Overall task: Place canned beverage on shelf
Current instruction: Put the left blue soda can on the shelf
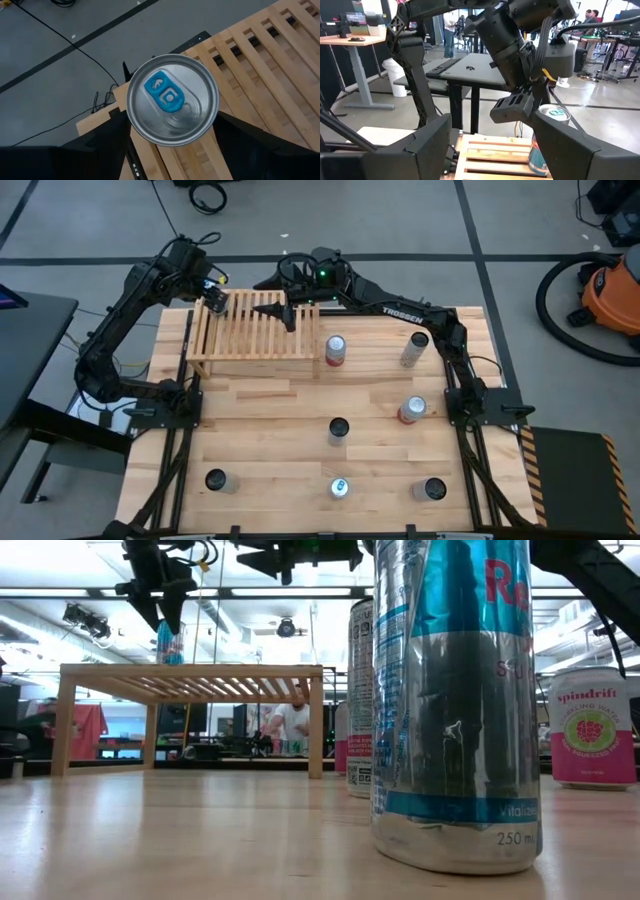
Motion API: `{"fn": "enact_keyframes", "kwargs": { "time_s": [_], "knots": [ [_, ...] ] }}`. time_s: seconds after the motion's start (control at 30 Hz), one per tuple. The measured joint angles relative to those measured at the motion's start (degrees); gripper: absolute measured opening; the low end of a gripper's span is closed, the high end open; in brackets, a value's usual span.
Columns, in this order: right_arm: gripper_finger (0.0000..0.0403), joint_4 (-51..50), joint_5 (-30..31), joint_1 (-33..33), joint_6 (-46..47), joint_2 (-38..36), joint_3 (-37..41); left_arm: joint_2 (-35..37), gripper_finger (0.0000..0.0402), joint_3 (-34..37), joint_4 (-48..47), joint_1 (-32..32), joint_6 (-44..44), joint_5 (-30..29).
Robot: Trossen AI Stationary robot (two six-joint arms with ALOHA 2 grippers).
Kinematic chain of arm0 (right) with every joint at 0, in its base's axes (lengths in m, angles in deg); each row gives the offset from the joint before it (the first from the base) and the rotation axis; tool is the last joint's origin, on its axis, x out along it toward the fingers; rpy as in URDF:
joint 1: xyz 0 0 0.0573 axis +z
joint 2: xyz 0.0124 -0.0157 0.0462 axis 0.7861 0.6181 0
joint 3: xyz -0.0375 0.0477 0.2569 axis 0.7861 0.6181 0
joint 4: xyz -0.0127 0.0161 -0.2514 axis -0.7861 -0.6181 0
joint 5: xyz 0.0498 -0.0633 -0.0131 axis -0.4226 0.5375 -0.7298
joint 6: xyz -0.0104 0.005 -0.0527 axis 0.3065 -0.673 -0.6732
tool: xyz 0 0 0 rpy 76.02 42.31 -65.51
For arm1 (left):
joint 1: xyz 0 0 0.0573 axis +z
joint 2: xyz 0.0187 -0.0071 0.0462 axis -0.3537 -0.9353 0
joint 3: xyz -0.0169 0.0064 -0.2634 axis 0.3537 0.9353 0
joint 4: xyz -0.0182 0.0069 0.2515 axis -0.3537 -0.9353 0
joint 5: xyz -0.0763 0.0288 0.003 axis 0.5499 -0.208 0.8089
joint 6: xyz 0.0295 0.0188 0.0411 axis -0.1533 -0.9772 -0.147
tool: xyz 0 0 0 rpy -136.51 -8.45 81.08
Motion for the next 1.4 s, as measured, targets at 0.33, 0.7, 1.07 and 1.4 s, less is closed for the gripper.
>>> {"fn": "enact_keyframes", "kwargs": {
  "time_s": [0.33, 0.7, 1.07, 1.4],
  "knots": [
    [0.0288, 0.32, 0.0, 0.0, -0.78, 0.02, 0.0, -0.01, 0.0281, 0.0, 0.79, -0.15, -1.87, -0.99],
    [0.0288, 0.56, 0.02, -0.55, -0.86, 0.02, 0.0, 0.04, 0.0281, 0.0, 1.36, -0.15, -3.07, -1.03],
    [0.0288, 0.52, 0.02, -0.98, -0.85, 0.02, 0.0, 1.61, 0.0281, -0.02, 1.92, -0.28, -4.18, -0.57],
    [0.0288, -1.82, 0.07, -1.35, -2.0, -1.02, 0.0, 3.02, 0.0281, -0.02, 1.76, -1.18, -4.45, -0.51]
  ]
}}
